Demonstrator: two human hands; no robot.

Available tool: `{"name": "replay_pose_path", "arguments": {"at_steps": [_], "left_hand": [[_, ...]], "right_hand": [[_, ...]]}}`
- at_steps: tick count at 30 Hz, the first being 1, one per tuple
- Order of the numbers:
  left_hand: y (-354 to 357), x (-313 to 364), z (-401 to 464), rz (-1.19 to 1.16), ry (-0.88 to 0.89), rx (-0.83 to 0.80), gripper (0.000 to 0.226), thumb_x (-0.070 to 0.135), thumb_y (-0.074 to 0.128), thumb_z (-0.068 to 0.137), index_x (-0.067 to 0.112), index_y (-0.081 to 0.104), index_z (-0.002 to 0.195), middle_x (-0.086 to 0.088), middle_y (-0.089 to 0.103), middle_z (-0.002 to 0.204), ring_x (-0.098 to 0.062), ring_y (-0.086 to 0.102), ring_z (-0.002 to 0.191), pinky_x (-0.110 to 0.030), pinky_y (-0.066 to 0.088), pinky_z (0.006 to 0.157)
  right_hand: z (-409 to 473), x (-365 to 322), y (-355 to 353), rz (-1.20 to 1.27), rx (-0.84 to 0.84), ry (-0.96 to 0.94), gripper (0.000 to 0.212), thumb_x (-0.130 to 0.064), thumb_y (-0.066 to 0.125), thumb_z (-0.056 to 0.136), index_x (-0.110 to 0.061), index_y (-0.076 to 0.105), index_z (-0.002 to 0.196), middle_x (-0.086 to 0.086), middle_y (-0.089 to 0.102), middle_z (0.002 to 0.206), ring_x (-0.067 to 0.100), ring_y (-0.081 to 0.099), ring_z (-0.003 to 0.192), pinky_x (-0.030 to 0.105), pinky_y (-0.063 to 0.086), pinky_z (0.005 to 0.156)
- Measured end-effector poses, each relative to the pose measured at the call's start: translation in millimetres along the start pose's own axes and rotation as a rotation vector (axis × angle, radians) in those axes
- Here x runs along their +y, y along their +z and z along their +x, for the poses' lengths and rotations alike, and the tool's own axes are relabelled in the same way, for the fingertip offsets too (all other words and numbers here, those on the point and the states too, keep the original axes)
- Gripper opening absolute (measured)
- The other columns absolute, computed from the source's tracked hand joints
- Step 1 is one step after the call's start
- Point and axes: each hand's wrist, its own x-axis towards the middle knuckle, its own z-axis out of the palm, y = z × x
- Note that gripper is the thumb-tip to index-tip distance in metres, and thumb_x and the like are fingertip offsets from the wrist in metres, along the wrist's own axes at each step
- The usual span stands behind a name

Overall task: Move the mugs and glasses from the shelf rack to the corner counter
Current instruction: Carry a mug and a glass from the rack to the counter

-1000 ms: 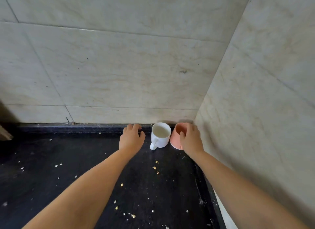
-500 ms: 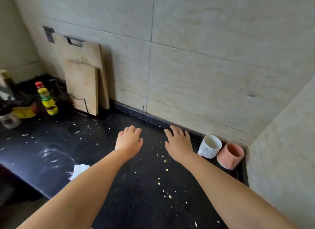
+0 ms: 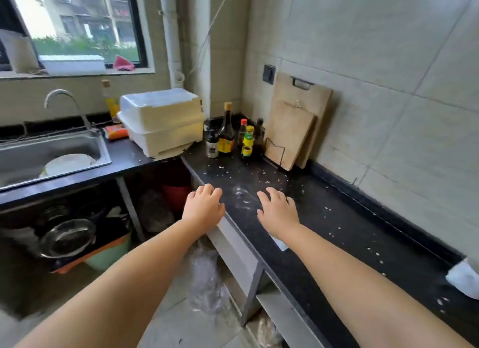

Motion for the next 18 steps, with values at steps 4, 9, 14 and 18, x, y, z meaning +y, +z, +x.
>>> {"name": "replay_pose_path", "arguments": {"at_steps": [4,9,14,18], "left_hand": [[-42,-114,-59,0.056,-0.167,0.03,0.039,0.037,0.043,0.093,0.017,0.049,0.125,-0.006,0.052,0.123,-0.027,0.048,0.116,-0.038,0.04,0.094],[-91,-231,-126,0.117,-0.409,0.079,0.039,0.037,0.046,0.091,0.015,0.051,0.123,-0.008,0.053,0.122,-0.029,0.048,0.116,-0.041,0.042,0.093],[-112,-305,-179,0.13,-0.598,0.091,0.041,0.039,0.046,0.091,0.016,0.051,0.124,-0.009,0.053,0.124,-0.029,0.048,0.117,-0.041,0.041,0.096],[-121,-361,-208,0.165,-0.682,0.068,0.041,0.04,0.044,0.09,0.018,0.05,0.125,-0.007,0.053,0.122,-0.027,0.049,0.116,-0.04,0.041,0.096]], "right_hand": [[12,-123,2,0.017,0.01,-0.183,0.05,-0.034,0.039,0.097,-0.021,0.03,0.144,0.008,0.027,0.153,0.028,0.028,0.138,0.048,0.027,0.111],[25,-262,0,0.019,0.028,-0.416,0.052,-0.036,0.041,0.096,-0.02,0.031,0.144,0.008,0.029,0.152,0.029,0.032,0.136,0.047,0.029,0.11],[38,-372,4,0.02,0.017,-0.614,0.052,-0.035,0.042,0.095,-0.021,0.031,0.145,0.009,0.029,0.152,0.029,0.031,0.137,0.046,0.028,0.11],[57,-454,14,0.018,-0.007,-0.741,0.052,-0.035,0.043,0.095,-0.021,0.033,0.144,0.008,0.031,0.15,0.029,0.034,0.135,0.048,0.028,0.11]]}}
